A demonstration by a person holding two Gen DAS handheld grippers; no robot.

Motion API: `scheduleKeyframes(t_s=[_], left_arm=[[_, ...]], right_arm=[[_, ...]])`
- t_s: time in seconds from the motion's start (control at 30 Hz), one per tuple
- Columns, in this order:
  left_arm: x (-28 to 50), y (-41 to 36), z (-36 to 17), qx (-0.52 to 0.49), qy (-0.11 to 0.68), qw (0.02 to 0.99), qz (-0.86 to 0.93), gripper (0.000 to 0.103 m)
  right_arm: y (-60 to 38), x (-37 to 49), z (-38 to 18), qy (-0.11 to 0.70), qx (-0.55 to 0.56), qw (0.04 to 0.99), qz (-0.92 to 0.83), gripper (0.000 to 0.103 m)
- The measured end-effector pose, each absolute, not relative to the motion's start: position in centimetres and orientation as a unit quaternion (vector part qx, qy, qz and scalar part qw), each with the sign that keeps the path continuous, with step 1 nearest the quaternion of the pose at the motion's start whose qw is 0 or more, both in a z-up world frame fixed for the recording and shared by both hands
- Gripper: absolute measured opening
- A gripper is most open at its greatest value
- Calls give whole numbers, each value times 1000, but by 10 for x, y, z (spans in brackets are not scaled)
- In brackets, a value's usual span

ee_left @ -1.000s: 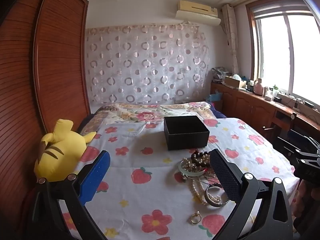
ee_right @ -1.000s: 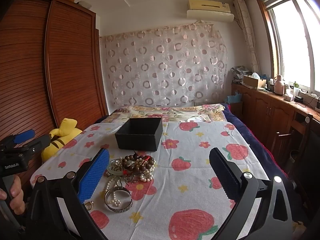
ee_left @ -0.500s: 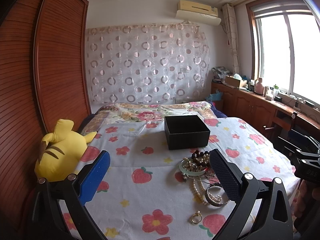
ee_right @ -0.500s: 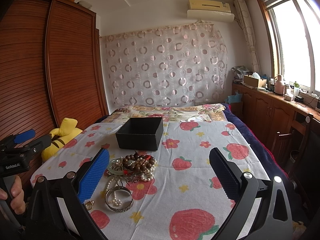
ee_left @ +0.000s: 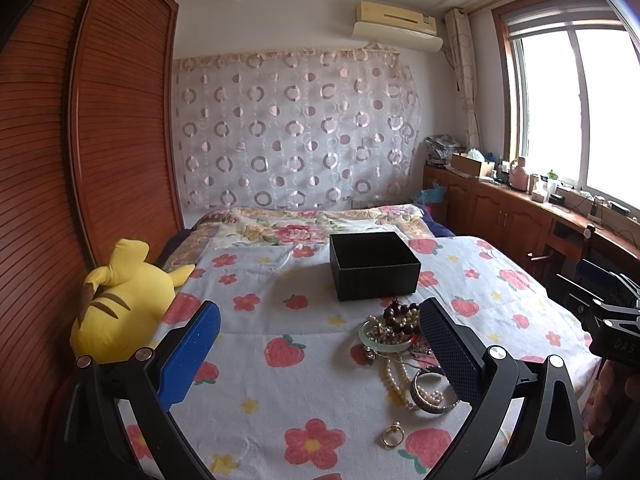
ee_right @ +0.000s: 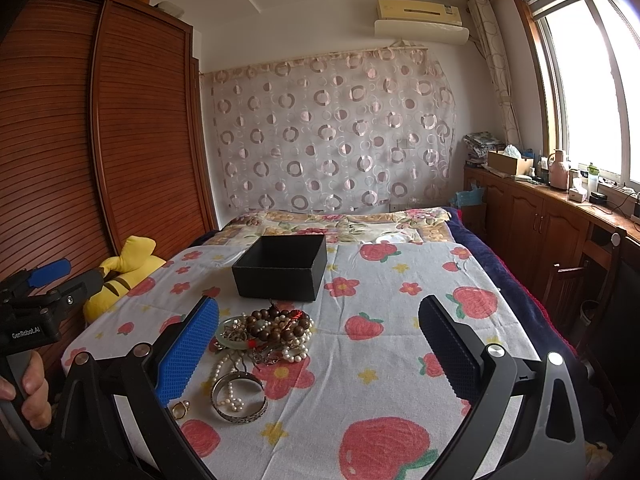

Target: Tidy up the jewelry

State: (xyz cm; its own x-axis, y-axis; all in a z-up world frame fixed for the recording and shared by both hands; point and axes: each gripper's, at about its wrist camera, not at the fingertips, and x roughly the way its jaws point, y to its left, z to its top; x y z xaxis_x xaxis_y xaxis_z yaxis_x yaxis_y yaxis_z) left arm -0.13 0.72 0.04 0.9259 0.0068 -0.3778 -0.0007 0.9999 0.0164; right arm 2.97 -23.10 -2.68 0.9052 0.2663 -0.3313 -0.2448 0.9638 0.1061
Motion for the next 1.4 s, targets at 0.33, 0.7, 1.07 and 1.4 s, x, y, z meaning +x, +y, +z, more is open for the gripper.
scheduleKeyframes(t_s=[0.33,0.7,1.07,1.4], left_arm=[[-1,6,0,8,193,981,2,97],[-1,5,0,9,193,981,2,97],[-1,4,0,9,193,981,2,97],[-3,11,-3,10,200,980,2,97]], right_arm=[[-231,29,-27,174,31,975,131,101],[-231,29,-26,174,31,975,132,101],[-231,28,-26,173,31,975,132,101],[-225,32,-30,177,32,974,137,101]])
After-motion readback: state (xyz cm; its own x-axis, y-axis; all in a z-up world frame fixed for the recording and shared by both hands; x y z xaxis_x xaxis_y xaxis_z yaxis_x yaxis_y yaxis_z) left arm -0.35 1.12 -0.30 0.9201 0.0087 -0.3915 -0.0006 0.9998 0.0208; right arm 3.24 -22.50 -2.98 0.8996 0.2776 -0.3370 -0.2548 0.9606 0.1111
